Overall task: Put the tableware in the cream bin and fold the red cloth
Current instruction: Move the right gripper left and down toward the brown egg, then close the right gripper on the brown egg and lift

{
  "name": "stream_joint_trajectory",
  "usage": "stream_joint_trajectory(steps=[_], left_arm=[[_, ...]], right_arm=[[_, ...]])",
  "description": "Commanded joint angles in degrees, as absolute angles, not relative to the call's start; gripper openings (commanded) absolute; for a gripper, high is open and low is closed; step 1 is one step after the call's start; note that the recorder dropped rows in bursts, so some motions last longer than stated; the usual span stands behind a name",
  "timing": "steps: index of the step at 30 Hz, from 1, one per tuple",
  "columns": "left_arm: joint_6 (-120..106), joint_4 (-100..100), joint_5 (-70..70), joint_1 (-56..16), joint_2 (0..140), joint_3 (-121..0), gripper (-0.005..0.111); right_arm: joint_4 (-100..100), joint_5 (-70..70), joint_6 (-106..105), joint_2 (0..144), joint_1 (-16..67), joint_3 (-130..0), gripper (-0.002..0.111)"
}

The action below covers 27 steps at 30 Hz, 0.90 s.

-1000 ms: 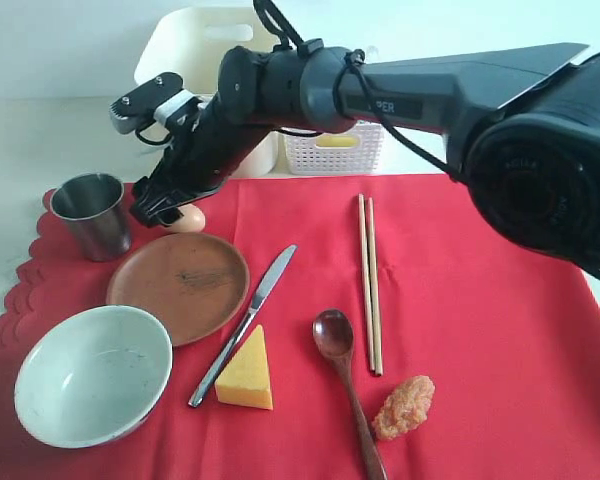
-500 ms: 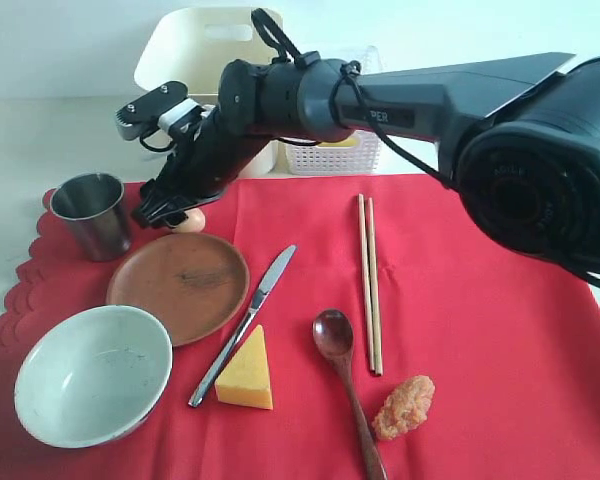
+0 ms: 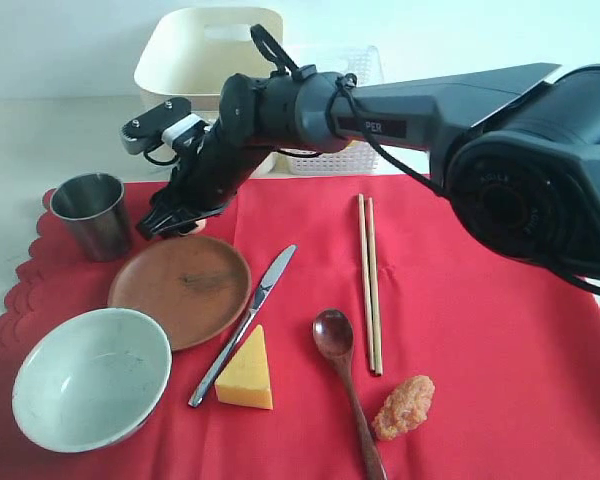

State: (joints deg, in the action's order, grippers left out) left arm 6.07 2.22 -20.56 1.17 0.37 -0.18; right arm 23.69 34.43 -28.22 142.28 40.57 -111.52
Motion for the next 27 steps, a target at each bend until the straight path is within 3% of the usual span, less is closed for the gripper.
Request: stream_joint_trajectory(steps=[1, 5, 7, 27], left_arm=[[6.2, 2.4, -20.2, 1.2, 0.0, 0.0, 0.000], [6.2, 2.4, -20.2, 1.2, 0.0, 0.0, 0.000], [6.2, 2.4, -20.2, 1.2, 0.0, 0.0, 0.000], [6.2, 2.4, -20.2, 1.2, 0.0, 0.0, 0.000]], right_arm=[[23.1, 34.6, -28.0, 142.6, 40.6, -111.8, 0.027], [23.1, 34.3, -28.0, 141.9, 40.6, -111.8, 0.005], [23.1, 34.2, -28.0, 141.2, 40.6, -111.8, 0.000], [12.6, 42.2, -26.3, 119.8, 40.3, -111.8, 0.000]])
